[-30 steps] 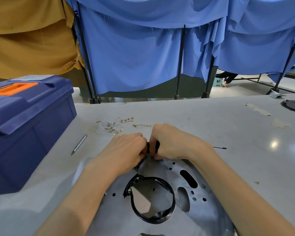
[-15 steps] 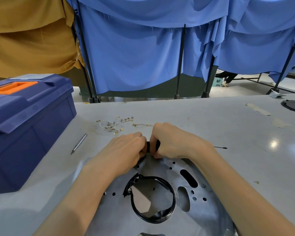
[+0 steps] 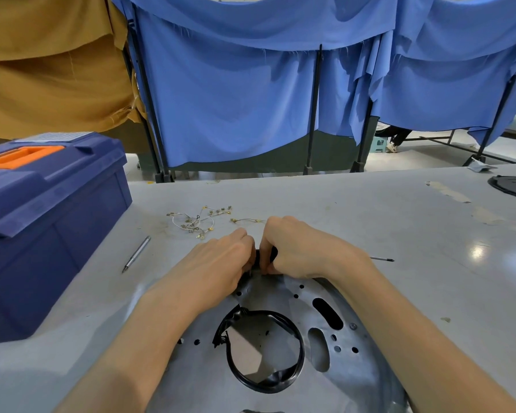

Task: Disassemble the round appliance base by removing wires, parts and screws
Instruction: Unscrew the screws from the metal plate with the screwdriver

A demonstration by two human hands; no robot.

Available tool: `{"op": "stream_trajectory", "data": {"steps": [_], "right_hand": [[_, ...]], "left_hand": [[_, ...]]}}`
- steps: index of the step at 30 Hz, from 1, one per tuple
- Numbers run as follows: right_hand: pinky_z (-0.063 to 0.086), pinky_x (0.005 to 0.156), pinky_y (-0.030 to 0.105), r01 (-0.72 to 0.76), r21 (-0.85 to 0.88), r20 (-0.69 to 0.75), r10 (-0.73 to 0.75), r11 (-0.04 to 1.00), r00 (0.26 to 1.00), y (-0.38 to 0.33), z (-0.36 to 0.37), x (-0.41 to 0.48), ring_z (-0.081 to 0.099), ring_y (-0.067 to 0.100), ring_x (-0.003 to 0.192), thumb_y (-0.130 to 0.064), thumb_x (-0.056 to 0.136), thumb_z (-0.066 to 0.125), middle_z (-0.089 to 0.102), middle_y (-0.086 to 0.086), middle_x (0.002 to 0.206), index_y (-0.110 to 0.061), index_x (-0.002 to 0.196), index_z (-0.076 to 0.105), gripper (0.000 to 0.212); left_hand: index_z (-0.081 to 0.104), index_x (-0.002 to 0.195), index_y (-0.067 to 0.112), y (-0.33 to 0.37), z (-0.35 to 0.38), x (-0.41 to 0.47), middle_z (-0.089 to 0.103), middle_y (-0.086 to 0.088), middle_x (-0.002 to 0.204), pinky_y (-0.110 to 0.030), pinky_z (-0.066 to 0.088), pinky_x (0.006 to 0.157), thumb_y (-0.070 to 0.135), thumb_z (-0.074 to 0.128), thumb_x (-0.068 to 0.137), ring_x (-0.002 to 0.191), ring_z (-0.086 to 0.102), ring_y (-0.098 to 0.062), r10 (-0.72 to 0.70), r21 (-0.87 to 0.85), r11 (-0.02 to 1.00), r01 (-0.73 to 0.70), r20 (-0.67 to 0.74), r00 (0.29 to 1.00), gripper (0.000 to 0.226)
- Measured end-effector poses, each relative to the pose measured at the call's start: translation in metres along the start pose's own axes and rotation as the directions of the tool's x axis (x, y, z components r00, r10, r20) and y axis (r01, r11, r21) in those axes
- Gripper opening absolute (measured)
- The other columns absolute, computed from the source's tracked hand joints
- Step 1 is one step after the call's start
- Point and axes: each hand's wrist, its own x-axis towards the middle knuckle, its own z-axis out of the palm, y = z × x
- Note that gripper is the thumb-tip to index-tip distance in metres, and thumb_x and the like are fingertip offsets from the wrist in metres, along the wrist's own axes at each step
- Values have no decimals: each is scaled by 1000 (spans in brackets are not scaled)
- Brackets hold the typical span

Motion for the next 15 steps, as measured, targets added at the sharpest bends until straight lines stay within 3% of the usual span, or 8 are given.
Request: {"op": "stream_trajectory", "data": {"steps": [8,11,15], "right_hand": [[57,79,47,-16,20,23,15,1000,1000,-1,0,-1,64,35,84,3,79,61,67,16,89,-3,92,71,18],[56,81,43,-9,41,37,7,999,999,0,-1,-2,65,30,84,-10,80,74,71,11,88,-6,92,74,13],[49,65,32,24,123,-17,-22,992,1000,2,-5,-4,59,20,72,-26,78,79,66,4,72,-7,88,77,22]], "left_hand": [[51,106,14,-2,-4,-1,46,0,108,-42,48,81,6,47,97,91,55,-26,-15,-133,991,-1,-118,993,12],[52,104,15,-2,-4,0,47,1,107,-42,49,80,3,49,96,91,56,-25,-37,-190,982,2,-181,983,14],[52,92,16,-2,-5,0,46,8,80,-36,47,69,3,50,96,73,52,-17,-95,-364,931,-24,-304,948,14]]}}
